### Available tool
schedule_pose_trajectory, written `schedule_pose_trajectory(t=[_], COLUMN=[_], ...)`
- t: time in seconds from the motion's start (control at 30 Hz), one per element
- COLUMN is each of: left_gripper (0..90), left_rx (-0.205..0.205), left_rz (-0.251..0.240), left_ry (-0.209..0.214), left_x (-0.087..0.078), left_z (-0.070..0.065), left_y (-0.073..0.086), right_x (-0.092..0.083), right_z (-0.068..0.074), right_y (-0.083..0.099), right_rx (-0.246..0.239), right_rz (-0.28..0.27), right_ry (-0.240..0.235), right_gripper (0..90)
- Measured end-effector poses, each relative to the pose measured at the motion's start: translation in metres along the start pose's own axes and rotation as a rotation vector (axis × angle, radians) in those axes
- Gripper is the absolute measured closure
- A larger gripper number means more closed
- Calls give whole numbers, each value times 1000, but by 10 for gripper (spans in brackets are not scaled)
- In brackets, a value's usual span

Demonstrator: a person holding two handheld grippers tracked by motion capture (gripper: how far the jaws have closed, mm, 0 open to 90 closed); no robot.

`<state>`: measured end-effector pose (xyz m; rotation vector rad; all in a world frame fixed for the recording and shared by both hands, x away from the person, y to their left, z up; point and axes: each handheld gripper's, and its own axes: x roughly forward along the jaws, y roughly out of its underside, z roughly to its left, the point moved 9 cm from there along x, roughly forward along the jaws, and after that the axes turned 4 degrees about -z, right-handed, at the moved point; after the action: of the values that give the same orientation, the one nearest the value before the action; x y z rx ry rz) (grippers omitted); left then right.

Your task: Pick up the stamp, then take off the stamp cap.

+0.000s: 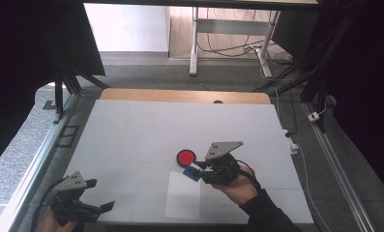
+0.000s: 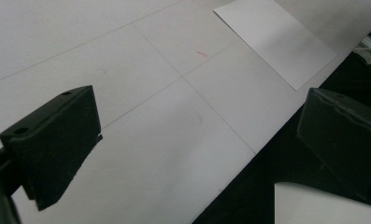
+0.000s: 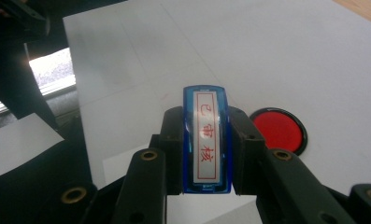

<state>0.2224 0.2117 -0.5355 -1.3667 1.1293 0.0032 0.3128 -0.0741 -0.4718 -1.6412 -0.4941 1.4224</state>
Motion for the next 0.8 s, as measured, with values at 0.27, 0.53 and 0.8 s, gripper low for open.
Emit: schedule_pose_trajectory(t=[0.27,0.53,0.8], left_gripper=[0,0,0], left_rx=[-20,-2,23], left_rz=[-10,3,-25], left_ry=[19,31,106], left_x=[-1,0,6], left_z=[1,-1,-10], left_y=[0,0,-9], right_x=[2,-1,-3], right_z=[15,16,19], right_y=[-5,-8,-9], right_rx=[-37,-42,-66], right_rz=[-2,-16,-24], right_ry=[-37,-47,-53], right_gripper=[710,710,710])
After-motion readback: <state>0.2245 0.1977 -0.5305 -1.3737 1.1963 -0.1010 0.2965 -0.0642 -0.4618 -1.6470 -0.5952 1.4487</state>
